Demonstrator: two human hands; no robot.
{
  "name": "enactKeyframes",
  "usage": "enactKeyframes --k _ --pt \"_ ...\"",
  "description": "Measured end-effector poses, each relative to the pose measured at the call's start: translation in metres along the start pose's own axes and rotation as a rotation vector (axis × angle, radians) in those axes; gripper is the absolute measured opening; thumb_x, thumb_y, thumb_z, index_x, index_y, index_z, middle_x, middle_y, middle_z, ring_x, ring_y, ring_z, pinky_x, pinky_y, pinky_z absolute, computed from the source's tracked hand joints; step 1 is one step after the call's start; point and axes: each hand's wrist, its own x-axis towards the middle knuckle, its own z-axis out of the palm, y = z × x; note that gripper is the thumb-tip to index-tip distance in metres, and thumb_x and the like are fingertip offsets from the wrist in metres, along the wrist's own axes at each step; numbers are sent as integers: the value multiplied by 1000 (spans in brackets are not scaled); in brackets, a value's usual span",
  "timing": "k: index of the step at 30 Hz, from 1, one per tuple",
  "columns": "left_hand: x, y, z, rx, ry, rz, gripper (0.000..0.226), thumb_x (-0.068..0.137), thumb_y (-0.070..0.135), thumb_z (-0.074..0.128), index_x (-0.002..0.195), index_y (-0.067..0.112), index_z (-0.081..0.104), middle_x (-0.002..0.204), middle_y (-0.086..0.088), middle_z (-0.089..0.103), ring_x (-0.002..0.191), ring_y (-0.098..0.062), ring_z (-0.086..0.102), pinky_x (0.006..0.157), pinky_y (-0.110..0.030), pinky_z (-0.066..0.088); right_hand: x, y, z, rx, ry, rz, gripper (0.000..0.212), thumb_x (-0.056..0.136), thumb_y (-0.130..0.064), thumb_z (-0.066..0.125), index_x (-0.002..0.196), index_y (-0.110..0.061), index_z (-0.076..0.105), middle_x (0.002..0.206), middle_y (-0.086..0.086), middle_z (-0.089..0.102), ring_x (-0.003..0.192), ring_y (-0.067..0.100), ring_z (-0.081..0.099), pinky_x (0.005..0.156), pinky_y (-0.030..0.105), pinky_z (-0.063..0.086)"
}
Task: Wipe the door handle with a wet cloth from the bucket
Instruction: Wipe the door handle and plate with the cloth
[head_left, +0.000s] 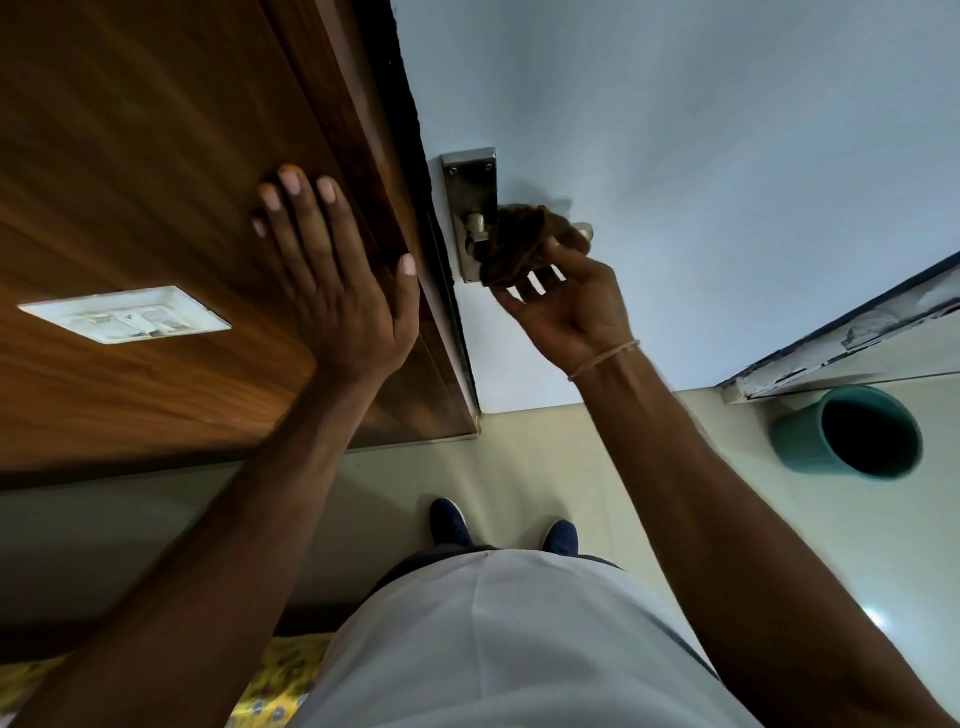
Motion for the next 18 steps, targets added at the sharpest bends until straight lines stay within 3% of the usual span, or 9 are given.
enactKeyframes --k 4,8,11,15,18 --pt "1 2 2 7 13 -8 81 101 39 61 157 -13 33 158 -44 42 151 -58 31 129 -68 25 4 4 -5 -2 -7 -58 29 108 -1 57 131 -17 65 127 13 72 127 35 63 124 60 43" --pt "0 1 3 2 20 -17 80 102 40 59 157 -12 35 158 -43 43 150 -57 33 128 -69 28 14 35 14 -30 -41 -42 40 105 9 55 136 -16 59 145 19 60 151 40 50 128 58 38" --pt "-1 -1 3 1 9 -4 79 104 41 57 159 -10 32 159 -42 42 152 -56 31 129 -68 26 21 32 10 -52 -73 -26 41 103 10 58 137 -13 60 153 25 56 152 44 48 127 61 39" --pt "-1 -3 2 -4 2 -3 79 104 40 58 159 -10 32 159 -42 42 152 -56 30 129 -68 25 26 13 -6 -139 -114 -32 32 105 9 55 126 -11 69 137 20 67 143 42 56 123 61 44" --pt "-1 -5 2 -7 -13 7 79 104 39 59 160 -9 31 160 -42 41 152 -55 29 129 -69 26 23 -4 -16 -198 -183 -89 35 104 10 52 128 -8 69 126 16 75 125 36 69 105 52 62"
